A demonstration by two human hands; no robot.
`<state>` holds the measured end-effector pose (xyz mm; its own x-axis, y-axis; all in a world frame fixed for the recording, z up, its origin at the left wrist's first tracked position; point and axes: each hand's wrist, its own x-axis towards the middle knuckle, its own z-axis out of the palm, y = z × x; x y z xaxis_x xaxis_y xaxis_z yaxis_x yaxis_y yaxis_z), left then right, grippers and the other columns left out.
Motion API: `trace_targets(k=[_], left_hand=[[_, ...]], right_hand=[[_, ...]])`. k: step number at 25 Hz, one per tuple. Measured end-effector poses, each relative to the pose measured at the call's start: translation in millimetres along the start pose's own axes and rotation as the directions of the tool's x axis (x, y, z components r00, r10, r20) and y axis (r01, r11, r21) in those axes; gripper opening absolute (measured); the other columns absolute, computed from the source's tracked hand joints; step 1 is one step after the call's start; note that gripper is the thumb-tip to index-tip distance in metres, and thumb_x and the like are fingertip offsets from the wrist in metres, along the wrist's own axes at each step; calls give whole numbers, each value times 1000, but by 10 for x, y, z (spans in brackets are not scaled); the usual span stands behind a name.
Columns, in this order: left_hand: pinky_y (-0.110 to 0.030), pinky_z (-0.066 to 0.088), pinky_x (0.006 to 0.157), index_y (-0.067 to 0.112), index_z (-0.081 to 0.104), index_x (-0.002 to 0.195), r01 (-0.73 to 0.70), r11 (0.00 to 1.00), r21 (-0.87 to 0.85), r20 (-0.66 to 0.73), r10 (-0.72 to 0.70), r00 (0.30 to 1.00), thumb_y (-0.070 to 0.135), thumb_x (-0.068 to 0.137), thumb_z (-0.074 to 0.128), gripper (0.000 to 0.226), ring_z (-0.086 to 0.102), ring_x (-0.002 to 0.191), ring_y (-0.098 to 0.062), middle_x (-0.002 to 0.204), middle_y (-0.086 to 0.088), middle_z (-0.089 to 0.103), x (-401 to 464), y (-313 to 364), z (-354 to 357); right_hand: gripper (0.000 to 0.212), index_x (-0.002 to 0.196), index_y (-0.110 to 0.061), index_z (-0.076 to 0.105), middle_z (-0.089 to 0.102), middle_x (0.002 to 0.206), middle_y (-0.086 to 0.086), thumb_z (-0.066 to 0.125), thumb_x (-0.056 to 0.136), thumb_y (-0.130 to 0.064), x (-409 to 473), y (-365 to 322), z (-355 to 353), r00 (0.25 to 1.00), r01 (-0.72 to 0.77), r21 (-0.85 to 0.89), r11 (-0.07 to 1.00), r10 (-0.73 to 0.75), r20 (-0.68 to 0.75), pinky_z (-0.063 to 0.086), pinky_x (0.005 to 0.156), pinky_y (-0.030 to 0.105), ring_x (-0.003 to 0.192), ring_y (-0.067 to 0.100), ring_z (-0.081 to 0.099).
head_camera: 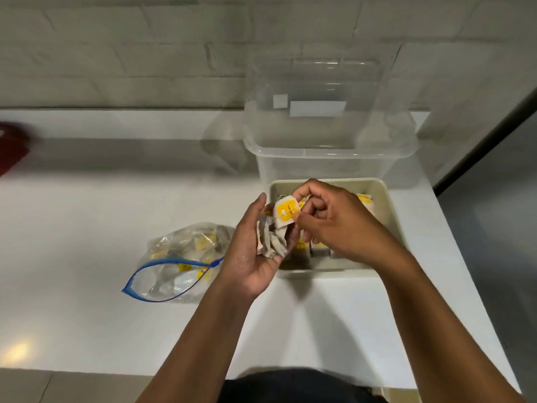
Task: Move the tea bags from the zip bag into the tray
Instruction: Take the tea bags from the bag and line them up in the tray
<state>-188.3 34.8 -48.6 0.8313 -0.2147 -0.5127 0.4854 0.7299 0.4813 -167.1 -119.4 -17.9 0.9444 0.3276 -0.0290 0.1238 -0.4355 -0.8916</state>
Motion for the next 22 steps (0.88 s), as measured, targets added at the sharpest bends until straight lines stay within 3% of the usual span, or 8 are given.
trace_targets(k=[5,9,12,15,18,22], left_hand=[[-25,55,64,16,67,101,-21,977,213,-14,25,1000,19,90,68,11,62,69,-17,90,-8,67,145,-248,218],[-29,50,72,21,68,91,-62,961,270,-85,88,993,17,89,71,5,65,61,-13,80,-2,70,270,-402,346],[-30,52,73,19,68,87,-64,968,243,-120,95,988,14,90,69,6,66,67,-13,81,-2,69,349,-505,374],[-26,57,70,14,64,99,-80,980,182,-185,114,976,13,94,65,5,67,72,-14,85,-4,67,446,-562,323],[-28,58,78,5,62,114,-53,997,58,-212,64,975,4,95,58,19,71,76,-20,88,-9,70,513,-578,307],[-34,57,87,4,59,125,10,999,-43,-198,-18,980,1,95,55,31,71,94,-27,114,-19,67,577,-594,295]], right_hand=[[15,94,-25,65,70,74,2,65,87,-12,8,257,-448,995,-76,-37,996,78,55,54,63,40,63,20,68],[6,94,-25,69,68,82,3,68,91,-30,32,388,-627,983,-136,-30,990,139,117,49,59,24,68,15,67],[6,85,-25,71,67,74,-9,71,89,-30,83,503,-779,991,-122,-133,984,127,30,48,59,22,64,7,63],[5,82,-27,73,69,75,-10,76,84,-29,123,642,-976,989,-132,-293,947,145,22,46,60,18,60,-2,57],[5,79,-27,73,69,80,-11,78,81,-25,165,781,-1035,962,-122,-539,833,233,142,43,60,15,72,1,60],[8,83,-26,74,65,81,-13,76,81,-19,247,900,-879,829,-73,-716,695,442,344,44,59,17,77,7,60]])
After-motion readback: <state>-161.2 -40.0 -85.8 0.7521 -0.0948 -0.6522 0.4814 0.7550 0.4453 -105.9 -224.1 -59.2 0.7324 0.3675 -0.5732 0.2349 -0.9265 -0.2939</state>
